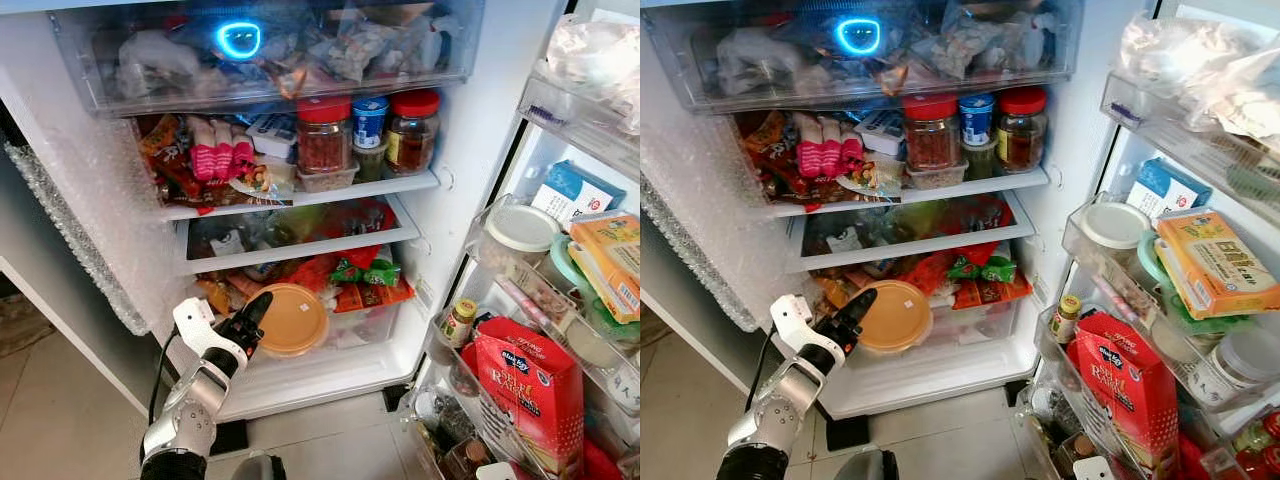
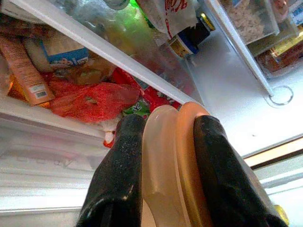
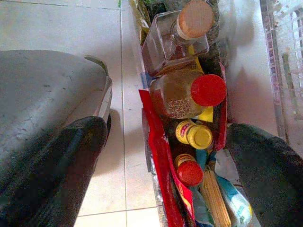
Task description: Restocking fridge
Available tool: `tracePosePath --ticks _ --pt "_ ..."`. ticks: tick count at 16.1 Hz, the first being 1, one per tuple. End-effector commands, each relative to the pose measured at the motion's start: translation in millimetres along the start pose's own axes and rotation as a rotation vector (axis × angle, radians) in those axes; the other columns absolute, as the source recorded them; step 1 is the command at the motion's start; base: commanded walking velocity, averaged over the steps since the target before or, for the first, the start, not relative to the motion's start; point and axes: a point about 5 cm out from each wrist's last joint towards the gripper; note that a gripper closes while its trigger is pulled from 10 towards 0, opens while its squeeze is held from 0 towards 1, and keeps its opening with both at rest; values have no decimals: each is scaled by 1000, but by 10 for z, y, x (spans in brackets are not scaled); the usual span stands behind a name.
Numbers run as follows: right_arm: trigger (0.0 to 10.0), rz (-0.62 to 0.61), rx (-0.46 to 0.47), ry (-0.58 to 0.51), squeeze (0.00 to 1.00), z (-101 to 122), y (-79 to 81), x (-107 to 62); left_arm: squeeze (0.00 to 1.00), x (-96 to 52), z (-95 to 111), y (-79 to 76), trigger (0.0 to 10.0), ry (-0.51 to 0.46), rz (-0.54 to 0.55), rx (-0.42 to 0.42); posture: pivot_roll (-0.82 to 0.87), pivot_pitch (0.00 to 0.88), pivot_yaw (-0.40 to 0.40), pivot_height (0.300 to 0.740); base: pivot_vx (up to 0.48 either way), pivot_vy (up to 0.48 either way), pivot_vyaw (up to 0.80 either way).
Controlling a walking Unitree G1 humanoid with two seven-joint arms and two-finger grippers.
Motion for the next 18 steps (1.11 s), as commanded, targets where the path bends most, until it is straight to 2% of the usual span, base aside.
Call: tracePosePath --ticks 1,11,18 --pt "10000 33 1 3 0 -8 110 3 0 59 56 -112 10000 -13 -52 15 -76 6 29 655 0 0 0" --pt "10000 42 -31 16 0 -4 113 7 0 154 17 -179 10000 -1 -86 14 -89 0 32 655 0 0 0" --pt "10000 42 -21 16 0 -1 115 7 0 190 -30 -217 10000 26 -99 21 -95 0 38 655 253 0 0"
Point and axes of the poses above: a point about 5 cm out from each wrist's last joint towards the gripper, its own x axis pointing out of the wrist towards the gripper, its own z axis along the axis of the wrist's last joint, y = z × x, and after that the axes turned 4 degrees about -x, right-handed
